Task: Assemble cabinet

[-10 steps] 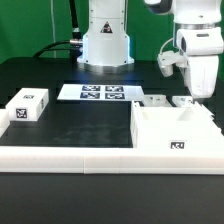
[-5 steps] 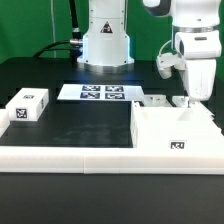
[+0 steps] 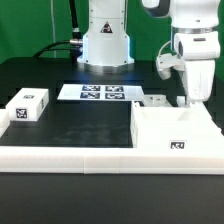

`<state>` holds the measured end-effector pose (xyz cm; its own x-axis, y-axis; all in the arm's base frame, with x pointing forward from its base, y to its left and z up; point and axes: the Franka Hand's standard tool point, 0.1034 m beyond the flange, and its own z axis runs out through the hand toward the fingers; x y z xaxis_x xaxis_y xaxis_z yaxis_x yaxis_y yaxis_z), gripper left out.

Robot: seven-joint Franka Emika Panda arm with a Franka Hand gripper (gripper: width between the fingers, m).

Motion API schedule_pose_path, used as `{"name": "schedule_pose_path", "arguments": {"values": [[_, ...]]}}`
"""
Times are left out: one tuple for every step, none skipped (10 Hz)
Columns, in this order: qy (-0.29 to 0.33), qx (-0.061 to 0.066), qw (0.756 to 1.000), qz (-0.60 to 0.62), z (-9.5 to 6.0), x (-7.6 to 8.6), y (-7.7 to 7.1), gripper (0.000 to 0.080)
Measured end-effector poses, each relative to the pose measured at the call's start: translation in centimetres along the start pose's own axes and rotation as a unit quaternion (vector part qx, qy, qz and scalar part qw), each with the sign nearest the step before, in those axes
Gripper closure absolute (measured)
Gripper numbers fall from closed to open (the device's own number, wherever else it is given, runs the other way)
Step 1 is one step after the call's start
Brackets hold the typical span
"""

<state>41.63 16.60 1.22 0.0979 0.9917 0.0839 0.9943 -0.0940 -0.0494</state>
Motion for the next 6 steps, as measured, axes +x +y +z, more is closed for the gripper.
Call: {"name": "schedule_pose_path", "arguments": {"values": [[0.0,0.0,1.0,0.0,0.0,0.0,0.0,0.0731],[0.0,0.0,1.0,0.0,0.0,0.0,0.0,0.0731],[0.0,0.0,1.0,0.0,0.0,0.0,0.0,0.0731],[0.0,0.0,1.0,0.0,0.0,0.0,0.0,0.0731],[-0.002,0.001,1.0,0.0,-0.2,-0.1,0.0,0.0731],[-0.008,0.0,1.0,0.0,-1.1,-0.2,0.2,0.0729]]}}
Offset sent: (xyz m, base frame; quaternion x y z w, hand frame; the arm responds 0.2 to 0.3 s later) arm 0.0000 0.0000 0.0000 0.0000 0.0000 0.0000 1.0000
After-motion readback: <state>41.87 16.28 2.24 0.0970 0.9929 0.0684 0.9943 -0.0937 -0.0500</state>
